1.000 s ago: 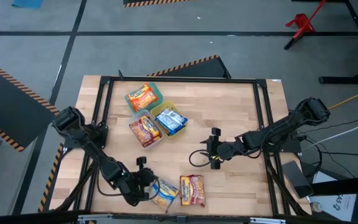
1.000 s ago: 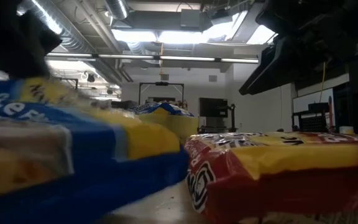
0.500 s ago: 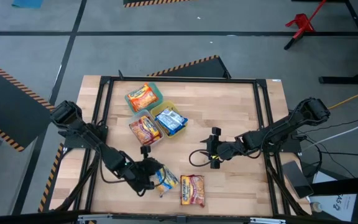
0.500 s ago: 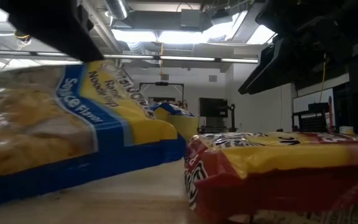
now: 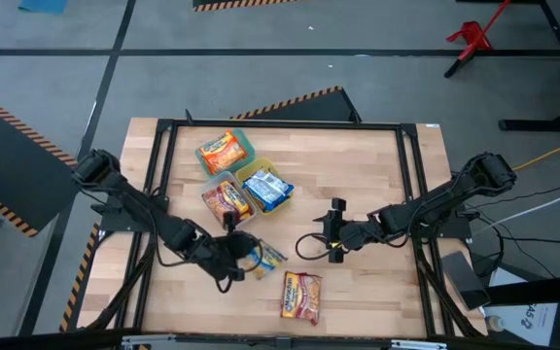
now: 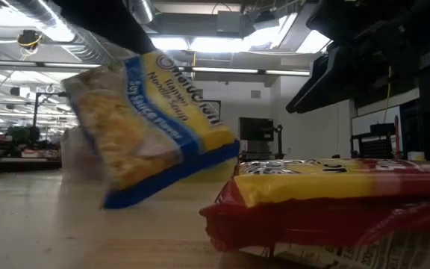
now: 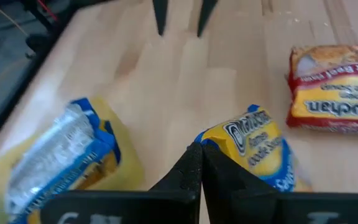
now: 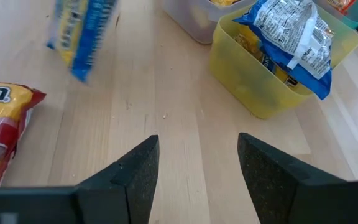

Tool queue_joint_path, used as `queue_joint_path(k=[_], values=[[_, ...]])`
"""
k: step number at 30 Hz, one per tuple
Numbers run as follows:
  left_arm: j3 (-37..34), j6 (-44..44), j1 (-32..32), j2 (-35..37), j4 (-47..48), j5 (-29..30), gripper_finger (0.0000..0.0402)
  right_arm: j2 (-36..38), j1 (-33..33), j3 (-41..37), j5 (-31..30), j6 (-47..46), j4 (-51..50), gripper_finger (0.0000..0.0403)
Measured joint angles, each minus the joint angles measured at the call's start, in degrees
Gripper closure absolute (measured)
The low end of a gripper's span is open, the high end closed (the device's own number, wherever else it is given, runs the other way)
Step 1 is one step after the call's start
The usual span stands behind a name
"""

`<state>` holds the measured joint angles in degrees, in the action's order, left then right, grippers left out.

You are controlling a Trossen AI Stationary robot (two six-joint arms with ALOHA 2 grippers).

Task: Sort Maruchan noodles
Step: Put the bottom blue noodle pack into the yellow bin

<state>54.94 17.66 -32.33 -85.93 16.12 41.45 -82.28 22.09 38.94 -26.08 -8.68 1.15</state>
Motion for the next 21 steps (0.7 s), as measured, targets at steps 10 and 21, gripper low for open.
queue_joint_path(k=[10, 21], values=[[0.00, -10.51, 3.97, 3.05, -0.48, -0.05, 0.0401, 0.00, 0.00, 0.00, -0.10, 0.01, -0.10, 0.0196], [0.00, -20.69, 8.38, 8.59, -0.70, -1.29, 0.0401, 0.00, 0.00, 0.00, -0.47, 0.01, -0.94, 0.0196]])
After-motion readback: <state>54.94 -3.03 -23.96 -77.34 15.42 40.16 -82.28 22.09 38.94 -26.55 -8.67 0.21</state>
